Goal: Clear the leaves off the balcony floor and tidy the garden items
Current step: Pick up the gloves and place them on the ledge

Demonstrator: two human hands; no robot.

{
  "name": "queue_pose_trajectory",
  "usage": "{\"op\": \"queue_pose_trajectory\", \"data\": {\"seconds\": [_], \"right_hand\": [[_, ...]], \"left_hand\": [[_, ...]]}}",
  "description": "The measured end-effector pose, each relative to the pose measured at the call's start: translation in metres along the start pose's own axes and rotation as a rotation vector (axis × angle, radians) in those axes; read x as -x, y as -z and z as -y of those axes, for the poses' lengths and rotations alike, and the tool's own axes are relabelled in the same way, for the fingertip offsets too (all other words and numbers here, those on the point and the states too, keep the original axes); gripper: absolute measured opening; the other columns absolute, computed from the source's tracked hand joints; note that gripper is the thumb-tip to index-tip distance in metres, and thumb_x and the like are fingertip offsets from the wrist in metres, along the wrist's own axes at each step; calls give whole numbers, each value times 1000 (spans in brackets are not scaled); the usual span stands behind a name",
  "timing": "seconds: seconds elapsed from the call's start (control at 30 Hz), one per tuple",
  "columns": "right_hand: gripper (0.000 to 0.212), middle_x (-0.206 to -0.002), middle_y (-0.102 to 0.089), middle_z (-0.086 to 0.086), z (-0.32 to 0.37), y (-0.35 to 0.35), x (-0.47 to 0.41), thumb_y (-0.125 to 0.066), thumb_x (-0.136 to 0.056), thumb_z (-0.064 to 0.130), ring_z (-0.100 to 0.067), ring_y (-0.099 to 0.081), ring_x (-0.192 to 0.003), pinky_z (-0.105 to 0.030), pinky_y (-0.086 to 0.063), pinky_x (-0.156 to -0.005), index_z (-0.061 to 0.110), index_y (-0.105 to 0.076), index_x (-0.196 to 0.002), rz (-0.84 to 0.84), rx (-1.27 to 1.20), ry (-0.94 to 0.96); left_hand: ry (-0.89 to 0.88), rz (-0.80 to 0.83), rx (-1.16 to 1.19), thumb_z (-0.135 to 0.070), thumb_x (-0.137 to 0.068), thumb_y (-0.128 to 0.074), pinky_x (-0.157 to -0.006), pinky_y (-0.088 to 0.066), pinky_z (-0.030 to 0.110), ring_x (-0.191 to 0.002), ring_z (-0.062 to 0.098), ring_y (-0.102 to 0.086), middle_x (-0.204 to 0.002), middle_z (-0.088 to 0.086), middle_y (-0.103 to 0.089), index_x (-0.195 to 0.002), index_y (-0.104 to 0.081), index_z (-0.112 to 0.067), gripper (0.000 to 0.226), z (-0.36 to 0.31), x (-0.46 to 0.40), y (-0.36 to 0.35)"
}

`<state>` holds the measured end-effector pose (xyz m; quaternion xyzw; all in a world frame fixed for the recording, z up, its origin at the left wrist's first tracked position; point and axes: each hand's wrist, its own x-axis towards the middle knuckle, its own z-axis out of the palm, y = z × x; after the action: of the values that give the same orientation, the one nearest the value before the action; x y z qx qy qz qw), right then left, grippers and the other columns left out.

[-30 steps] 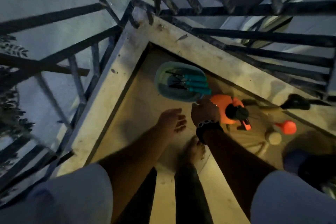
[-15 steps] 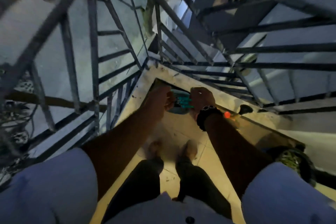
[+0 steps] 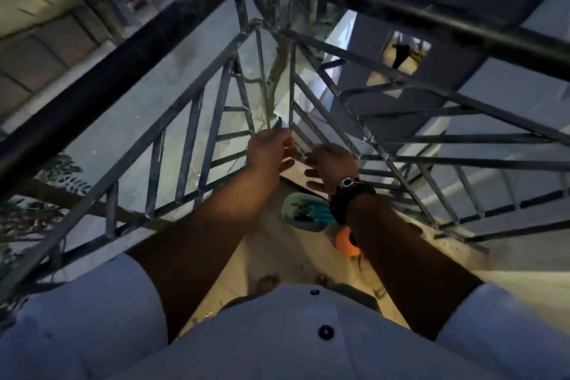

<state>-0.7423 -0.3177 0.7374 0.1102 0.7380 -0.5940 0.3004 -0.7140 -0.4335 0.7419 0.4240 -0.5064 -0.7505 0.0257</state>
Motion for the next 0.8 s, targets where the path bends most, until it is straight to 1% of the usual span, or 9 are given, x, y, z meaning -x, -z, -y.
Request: {"op": "queue_pose_trajectory", "data": {"seconds": [0.07,0.13,0.2,0.33,0.4,0.5,0.6,0.73,0.8], "right_hand": [[15,-89,-69,-10,5,-1,3,-55,-91,29,-27,-63,-72,-49,-57,-77,25,-62,-78,48,31,6],[15,-88,-69,-10,11,-2,6,-54,-91,28,-27,-62,-71,-44,-56,-71,26,-62,-78,107,76,10],[15,-91,-69,-10,14,-3,9,-55,-91,26,-27,-63,-73,-39,-54,-66,25,-63,-79,180,109,14],[16,-90,-67,-11,13,-11,25,-51,-94,26,-27,-64,-76,-43,-56,-71,22,-61,-83,337,228,82],[14,-94,-68,-10,8,-20,34,-50,-93,28,-27,-66,-80,-40,-57,-70,24,-62,-88,387,284,104],[16,-84,-64,-4,-2,-43,62,-51,-93,26,-23,-63,-75,-34,-55,-64,27,-60,-80,495,333,138],[15,-87,-64,-5,-16,-68,96,-52,-94,29,-23,-63,-75,-42,-58,-68,27,-59,-81,620,404,175],[15,-90,-64,-8,-33,-106,153,-53,-95,25,-24,-59,-73,-40,-55,-67,26,-59,-81,751,435,187],[18,-88,-63,-7,-44,-126,184,-52,-95,23,-23,-56,-74,-40,-54,-67,27,-59,-79,829,446,193]], "left_hand": [[-26,-55,64,-13,-96,-56,-61,-50,33,-63,21,-57,-75,6,-62,-88,-62,-14,10,3,6,7],[-40,-128,128,-10,-95,-53,-52,-41,28,-59,21,-54,-73,7,-61,-94,-62,-13,9,10,13,13],[-36,-209,171,-12,-96,-52,-53,-40,28,-60,20,-56,-74,5,-61,-95,-61,-16,9,17,25,17],[-52,-347,309,-12,-96,-52,-59,-46,29,-62,20,-58,-74,4,-63,-95,-61,-16,10,34,55,32],[-73,-404,358,-14,-96,-52,-61,-49,28,-65,19,-60,-76,4,-64,-97,-62,-16,10,40,72,44],[-124,-523,453,-14,-95,-52,-61,-51,27,-67,19,-62,-78,3,-65,-98,-63,-16,11,51,103,78],[-182,-637,533,-13,-94,-52,-61,-49,27,-66,19,-61,-73,2,-65,-97,-63,-16,11,62,138,112],[-236,-789,581,-12,-94,-53,-56,-45,27,-64,17,-60,-73,2,-61,-96,-61,-13,8,76,192,158],[-251,-845,610,-14,-94,-55,-58,-46,27,-64,16,-61,-74,2,-63,-95,-62,-14,7,88,217,184]]}}
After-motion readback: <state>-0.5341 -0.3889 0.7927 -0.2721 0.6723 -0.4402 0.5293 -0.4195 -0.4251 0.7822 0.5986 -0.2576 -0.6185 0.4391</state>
